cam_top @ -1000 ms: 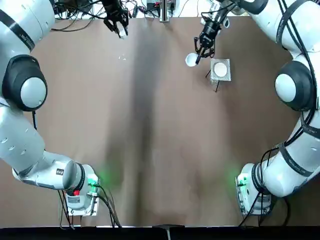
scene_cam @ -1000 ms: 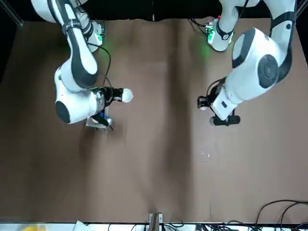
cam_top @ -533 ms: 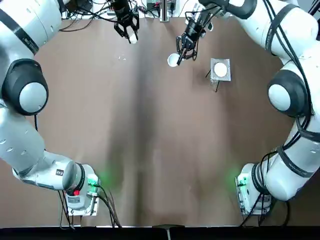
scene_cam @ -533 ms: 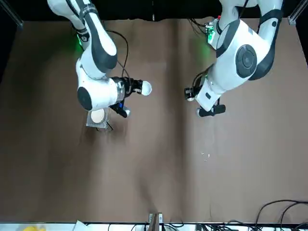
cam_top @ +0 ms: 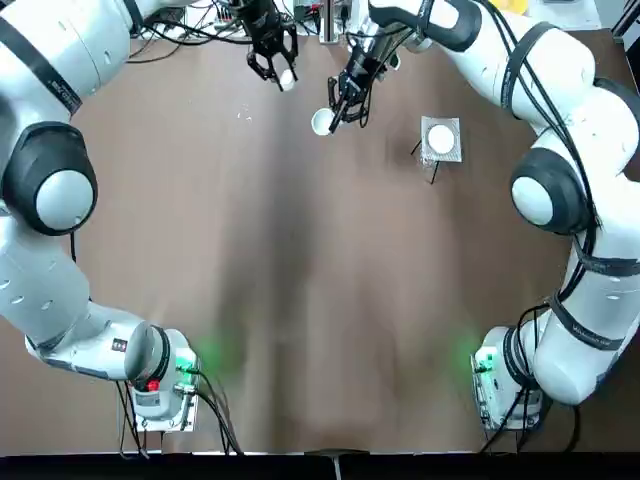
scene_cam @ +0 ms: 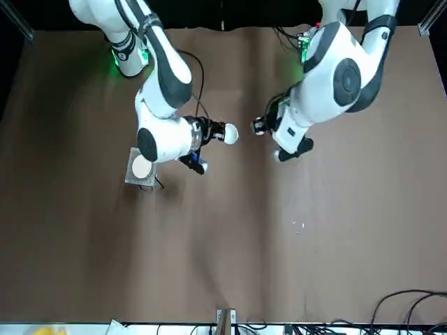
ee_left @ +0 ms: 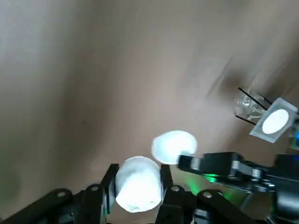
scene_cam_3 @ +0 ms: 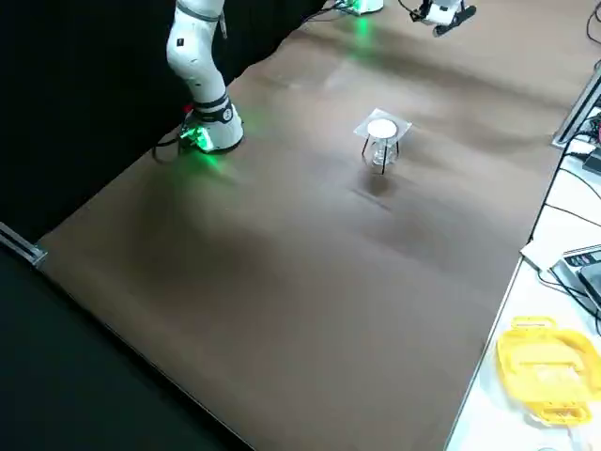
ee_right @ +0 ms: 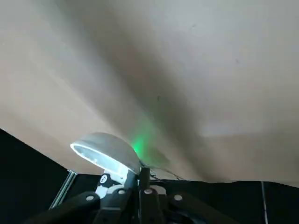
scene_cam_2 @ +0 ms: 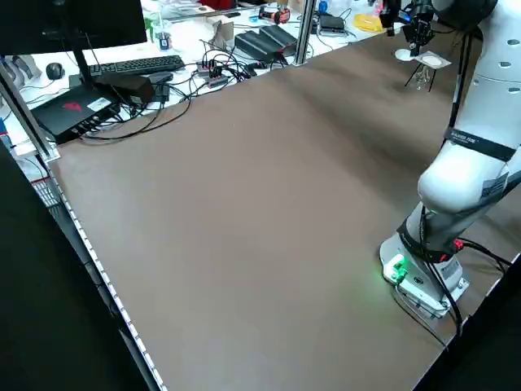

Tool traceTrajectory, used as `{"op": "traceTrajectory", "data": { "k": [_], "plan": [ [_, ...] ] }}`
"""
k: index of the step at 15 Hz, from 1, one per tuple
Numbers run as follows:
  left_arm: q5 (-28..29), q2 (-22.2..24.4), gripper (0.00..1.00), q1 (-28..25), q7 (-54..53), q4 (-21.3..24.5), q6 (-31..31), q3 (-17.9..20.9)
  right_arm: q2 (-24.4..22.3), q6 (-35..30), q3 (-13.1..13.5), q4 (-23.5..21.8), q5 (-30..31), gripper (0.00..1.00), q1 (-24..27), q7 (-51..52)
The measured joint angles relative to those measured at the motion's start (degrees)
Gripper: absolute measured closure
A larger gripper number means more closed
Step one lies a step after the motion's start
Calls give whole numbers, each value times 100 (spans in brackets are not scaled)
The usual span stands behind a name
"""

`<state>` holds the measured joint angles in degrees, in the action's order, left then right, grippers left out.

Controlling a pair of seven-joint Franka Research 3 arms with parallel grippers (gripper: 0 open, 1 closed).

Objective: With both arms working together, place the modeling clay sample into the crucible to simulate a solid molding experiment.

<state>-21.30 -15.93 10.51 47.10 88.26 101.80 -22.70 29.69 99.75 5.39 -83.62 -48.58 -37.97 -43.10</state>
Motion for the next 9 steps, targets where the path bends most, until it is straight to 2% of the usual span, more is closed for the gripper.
{"op": "traceTrajectory", "data": {
  "k": [3, 9],
  "plan": [
    [0, -75, 59, 166, 330, 2, 274, -163, 6, 386, -118, 44, -114, 96, -164, 0],
    [0, -282, 59, 232, 512, 4, 483, -164, 7, 341, -147, 75, -173, 96, -137, 0]
  ]
}}
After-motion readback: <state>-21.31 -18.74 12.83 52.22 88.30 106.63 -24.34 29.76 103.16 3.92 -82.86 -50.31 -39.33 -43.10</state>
